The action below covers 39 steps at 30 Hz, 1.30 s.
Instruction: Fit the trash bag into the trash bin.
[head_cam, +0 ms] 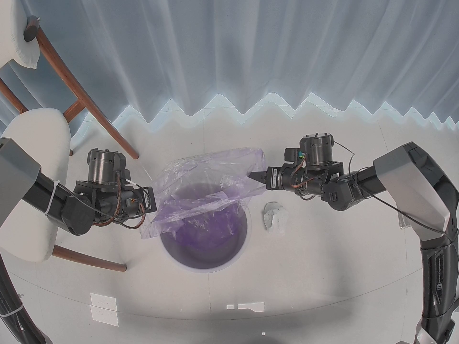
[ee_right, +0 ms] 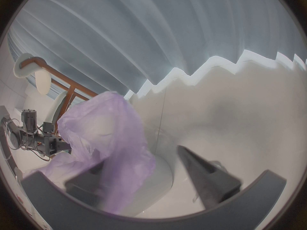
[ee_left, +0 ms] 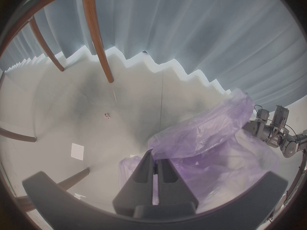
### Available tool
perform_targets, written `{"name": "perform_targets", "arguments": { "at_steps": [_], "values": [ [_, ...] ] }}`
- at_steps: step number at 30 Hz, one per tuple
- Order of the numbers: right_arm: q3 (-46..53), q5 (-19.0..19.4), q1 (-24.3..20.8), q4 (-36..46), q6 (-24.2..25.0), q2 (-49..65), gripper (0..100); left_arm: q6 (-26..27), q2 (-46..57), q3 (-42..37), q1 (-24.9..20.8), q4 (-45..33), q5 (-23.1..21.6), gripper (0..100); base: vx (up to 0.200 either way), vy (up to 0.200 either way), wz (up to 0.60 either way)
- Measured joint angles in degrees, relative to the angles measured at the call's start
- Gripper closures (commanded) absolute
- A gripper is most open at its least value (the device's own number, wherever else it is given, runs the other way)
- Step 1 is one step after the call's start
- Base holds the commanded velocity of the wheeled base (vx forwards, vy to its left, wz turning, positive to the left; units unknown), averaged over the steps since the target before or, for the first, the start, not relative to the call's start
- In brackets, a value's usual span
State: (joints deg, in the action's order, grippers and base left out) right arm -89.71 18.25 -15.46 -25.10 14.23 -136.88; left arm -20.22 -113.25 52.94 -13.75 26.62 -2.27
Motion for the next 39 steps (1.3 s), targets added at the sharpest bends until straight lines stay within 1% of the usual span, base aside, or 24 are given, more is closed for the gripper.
{"name": "perform_targets", "arguments": {
  "at_steps": [4,11,14,17,21,24,27,29,33,39],
  "values": [
    [5.7,0.5,-0.1,0.4,2.6,4.3,0,0.1,0.9,0.1,-0.1,-0.2,0.4,100,0.0,0.0,0.0],
    [21.7,1.2,-0.7,0.7,8.7,17.0,0,-0.9,3.2,0.0,-0.4,-0.2,0.7,100,0.0,0.0,0.0],
    [27.1,0.5,-1.2,0.8,10.3,22.7,0,-3.4,4.4,-0.5,-0.5,-0.1,-0.5,100,0.0,0.0,0.0],
    [30.4,-1.9,-1.6,0.9,11.3,27.1,0,-6.1,5.6,-1.2,-0.4,1.4,-3.5,100,0.0,0.0,0.0],
    [32.1,-3.5,-1.8,1.9,12.3,30.9,0,-8.2,7.0,-3.5,0.1,6.0,-5.3,100,0.0,0.0,0.0],
    [32.6,-3.8,-1.9,3.7,12.7,32.9,0,-10.8,7.5,-4.9,0.2,9.4,-5.2,100,0.0,0.0,0.0],
    [32.9,-3.9,-2.3,4.7,12.9,34.4,0,-15.1,7.6,-5.7,-0.3,12.3,-3.5,100,0.0,0.0,0.0],
    [33.0,-3.9,-2.7,4.9,13.0,35.0,0,-16.5,7.5,-6.2,-0.7,13.6,-2.3,100,0.0,0.0,0.0],
    [32.8,-4.1,-4.0,5.0,13.1,35.6,0,-20.2,7.4,-6.9,-1.1,13.9,-1.4,100,0.0,0.0,0.0],
    [32.8,-5.2,-5.8,4.8,13.1,35.5,0,-27.0,7.3,-6.6,-1.4,15.3,1.5,100,0.0,0.0,0.0]
  ]
}}
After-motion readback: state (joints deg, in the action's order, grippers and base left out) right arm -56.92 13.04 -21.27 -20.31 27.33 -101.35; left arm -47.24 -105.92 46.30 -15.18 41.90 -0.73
